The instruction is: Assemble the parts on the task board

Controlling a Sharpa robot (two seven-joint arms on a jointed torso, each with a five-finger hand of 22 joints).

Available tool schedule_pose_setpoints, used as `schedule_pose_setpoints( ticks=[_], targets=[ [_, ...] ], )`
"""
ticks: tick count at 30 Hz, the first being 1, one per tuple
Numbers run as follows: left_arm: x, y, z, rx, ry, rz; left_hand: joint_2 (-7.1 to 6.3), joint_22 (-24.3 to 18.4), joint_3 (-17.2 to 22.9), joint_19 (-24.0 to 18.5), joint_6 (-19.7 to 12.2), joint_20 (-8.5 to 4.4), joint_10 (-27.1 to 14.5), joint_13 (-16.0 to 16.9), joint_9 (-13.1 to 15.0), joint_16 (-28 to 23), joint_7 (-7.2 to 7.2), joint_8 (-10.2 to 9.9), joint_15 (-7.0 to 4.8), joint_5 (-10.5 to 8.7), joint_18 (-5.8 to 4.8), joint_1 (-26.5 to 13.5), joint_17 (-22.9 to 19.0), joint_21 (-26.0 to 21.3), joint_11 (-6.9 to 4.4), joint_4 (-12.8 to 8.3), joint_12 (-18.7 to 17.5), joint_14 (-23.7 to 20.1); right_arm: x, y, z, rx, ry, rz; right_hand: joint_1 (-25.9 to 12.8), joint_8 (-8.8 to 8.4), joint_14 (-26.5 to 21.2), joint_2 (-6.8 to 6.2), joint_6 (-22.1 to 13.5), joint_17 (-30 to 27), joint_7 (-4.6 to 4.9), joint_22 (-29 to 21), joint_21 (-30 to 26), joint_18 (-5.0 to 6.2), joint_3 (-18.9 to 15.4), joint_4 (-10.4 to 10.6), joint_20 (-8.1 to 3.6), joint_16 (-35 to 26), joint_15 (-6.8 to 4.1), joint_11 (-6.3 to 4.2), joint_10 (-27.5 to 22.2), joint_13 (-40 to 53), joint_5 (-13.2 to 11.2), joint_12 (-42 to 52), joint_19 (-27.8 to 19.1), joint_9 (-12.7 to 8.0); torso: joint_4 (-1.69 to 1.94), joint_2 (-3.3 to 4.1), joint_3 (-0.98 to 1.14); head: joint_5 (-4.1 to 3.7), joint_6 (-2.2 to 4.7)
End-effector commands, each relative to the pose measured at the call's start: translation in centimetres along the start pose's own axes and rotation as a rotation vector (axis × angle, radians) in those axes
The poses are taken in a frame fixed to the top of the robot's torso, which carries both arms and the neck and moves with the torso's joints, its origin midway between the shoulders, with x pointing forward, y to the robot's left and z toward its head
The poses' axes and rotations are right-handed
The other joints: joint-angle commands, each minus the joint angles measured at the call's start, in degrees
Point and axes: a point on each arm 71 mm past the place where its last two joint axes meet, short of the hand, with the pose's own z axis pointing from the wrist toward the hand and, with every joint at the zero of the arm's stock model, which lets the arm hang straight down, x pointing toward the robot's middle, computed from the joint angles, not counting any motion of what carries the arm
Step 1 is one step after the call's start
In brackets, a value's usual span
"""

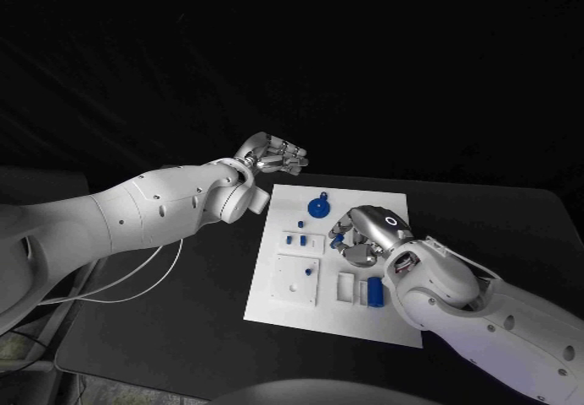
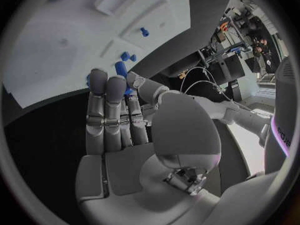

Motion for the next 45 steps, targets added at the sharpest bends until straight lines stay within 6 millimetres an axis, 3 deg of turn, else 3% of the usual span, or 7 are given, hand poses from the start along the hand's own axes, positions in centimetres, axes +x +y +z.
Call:
schedule_pose_setpoints(
  ticks=[1, 10, 21, 45],
  targets=[
    [0.5, -0.2, 0.2, 0.006, 0.021, -0.010, 0.53, 0.0, 0.0, 0.2, -0.3, 0.00, 0.0, 0.0, 0.0, -0.2, -0.04, 0.3, 0.00, -0.31, -0.12, 0.2, 0.1, 0.2, 0.00, 0.4, -0.2, -0.2, 0.7, 1.4, 0.1, -0.053, 0.026, 0.006, 0.3, 0.23, 0.2, 0.69, 0.3, 0.0, 0.08, 0.1, -0.3, 0.73, -0.2, 0.0, -0.42, -0.3, -0.33, -3.05, 3.8, 0.2, -0.1, 0.4, 1.2, 0.0, 0.05, -0.02, 0.02, 0.39, -0.03],
    [1.2, -0.4, 0.7, 0.009, 0.031, -0.013, 0.61, -0.2, -0.1, 0.2, -0.3, 0.01, -0.1, 0.0, 0.0, -0.2, -0.04, 0.3, 0.02, -0.34, -0.12, 0.2, 0.0, 0.2, 0.03, 0.4, -0.2, -0.3, 4.3, 4.5, 0.1, -0.139, 0.099, 0.002, 0.2, 0.24, 0.2, 1.01, 0.2, 0.2, 0.09, 0.4, -0.7, 0.75, -0.5, -0.2, -0.40, -0.5, -0.31, -3.03, 3.7, 0.2, -0.1, 0.4, 1.3, 0.0, 0.13, 0.07, 0.03, 1.09, -0.26],
    [1.8, -0.5, 0.9, 0.010, 0.039, -0.015, 0.69, -0.3, 0.0, 0.2, -0.3, 0.02, -0.1, 0.0, 0.0, -0.2, -0.01, 0.3, 0.02, -0.33, -0.12, 0.2, 0.0, 0.3, 0.03, 0.4, -0.2, -0.3, 6.9, 5.7, 0.3, -0.174, 0.148, -0.014, 0.1, 0.25, 0.3, 1.09, 0.3, 0.3, 0.09, 0.5, -0.8, 0.85, -0.6, -0.4, -0.44, -0.6, -0.33, -3.03, 3.8, 0.2, -0.1, 0.4, 1.4, 0.0, 0.06, 0.09, 0.08, 2.06, -0.81],
    [2.1, -0.6, 1.0, 0.008, 0.048, -0.018, 0.78, -0.6, -0.1, 0.2, -0.4, 0.05, -0.1, 0.0, 0.0, -0.2, -0.02, 0.3, 0.06, -0.38, -0.12, 0.1, 0.0, 0.3, 0.05, 0.4, -0.2, -0.4, 8.5, 6.1, 1.1, -0.173, 0.174, -0.034, -0.2, 0.26, 0.3, 1.35, 0.3, 0.5, 0.07, 0.8, -1.3, 0.94, -0.5, -0.9, -0.38, -0.7, -0.32, -3.04, 3.8, 0.2, -0.1, 0.4, 1.6, 0.0, 0.04, 0.07, 0.00, 2.75, -1.43]
  ],
)
